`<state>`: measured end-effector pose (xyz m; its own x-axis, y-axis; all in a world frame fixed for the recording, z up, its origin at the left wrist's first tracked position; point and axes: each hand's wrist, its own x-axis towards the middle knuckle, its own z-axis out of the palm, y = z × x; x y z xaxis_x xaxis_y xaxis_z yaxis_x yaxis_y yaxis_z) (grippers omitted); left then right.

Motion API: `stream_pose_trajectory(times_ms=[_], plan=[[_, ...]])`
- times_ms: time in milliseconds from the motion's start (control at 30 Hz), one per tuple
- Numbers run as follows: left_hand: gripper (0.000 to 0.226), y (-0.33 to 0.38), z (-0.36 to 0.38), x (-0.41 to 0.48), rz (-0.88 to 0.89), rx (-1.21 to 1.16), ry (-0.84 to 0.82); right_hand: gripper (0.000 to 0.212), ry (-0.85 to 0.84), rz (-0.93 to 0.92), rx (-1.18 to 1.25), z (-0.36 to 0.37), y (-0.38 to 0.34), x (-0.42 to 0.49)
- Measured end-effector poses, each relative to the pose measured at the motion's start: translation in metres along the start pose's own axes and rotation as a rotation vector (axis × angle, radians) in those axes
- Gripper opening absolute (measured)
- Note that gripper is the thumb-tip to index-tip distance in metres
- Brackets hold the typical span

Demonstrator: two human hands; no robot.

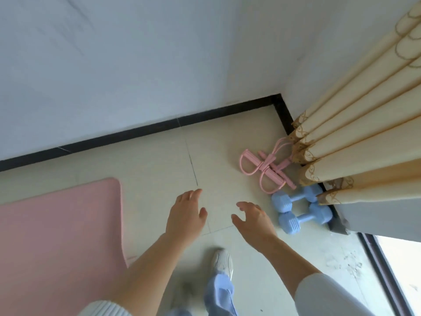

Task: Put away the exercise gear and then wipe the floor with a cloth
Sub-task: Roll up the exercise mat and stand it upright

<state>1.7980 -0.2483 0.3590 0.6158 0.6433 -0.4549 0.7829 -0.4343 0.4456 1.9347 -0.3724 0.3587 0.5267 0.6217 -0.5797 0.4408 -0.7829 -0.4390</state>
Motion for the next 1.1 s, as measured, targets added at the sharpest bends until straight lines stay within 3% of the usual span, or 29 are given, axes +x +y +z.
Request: stream_pose_trajectory(times_ms=[233, 367, 500, 700, 933, 1100], plan=[[0.052, -0.119, -0.013, -0.114, -0.14, -0.057, 0.099, 0.049, -0.121, -0.073, -0.172, 0.099, -0.071, -0.07], [0.051, -0.212, -0.024, -0.2, -0.157, -0.069, 0.143, 0.05, -0.1, -0.11, -0.242, 0.174, -0.125, -0.127], [0.046, -0.314, -0.038, -0.295, -0.133, 0.071, 0.166, 0.051, -0.057, -0.142, -0.287, 0.259, -0.184, -0.198], [0.051, -0.436, -0.046, -0.403, -0.283, 0.113, 0.139, 0.05, -0.075, -0.277, -0.388, 0.372, -0.255, -0.286], [0.053, -0.499, -0.026, -0.417, -0.409, 0.054, 0.069, 0.045, -0.082, -0.341, -0.468, 0.444, -0.28, -0.3], [0.057, -0.517, -0.02, -0.378, -0.307, 0.05, 0.009, 0.046, -0.083, -0.273, -0.537, 0.472, -0.286, -0.27]])
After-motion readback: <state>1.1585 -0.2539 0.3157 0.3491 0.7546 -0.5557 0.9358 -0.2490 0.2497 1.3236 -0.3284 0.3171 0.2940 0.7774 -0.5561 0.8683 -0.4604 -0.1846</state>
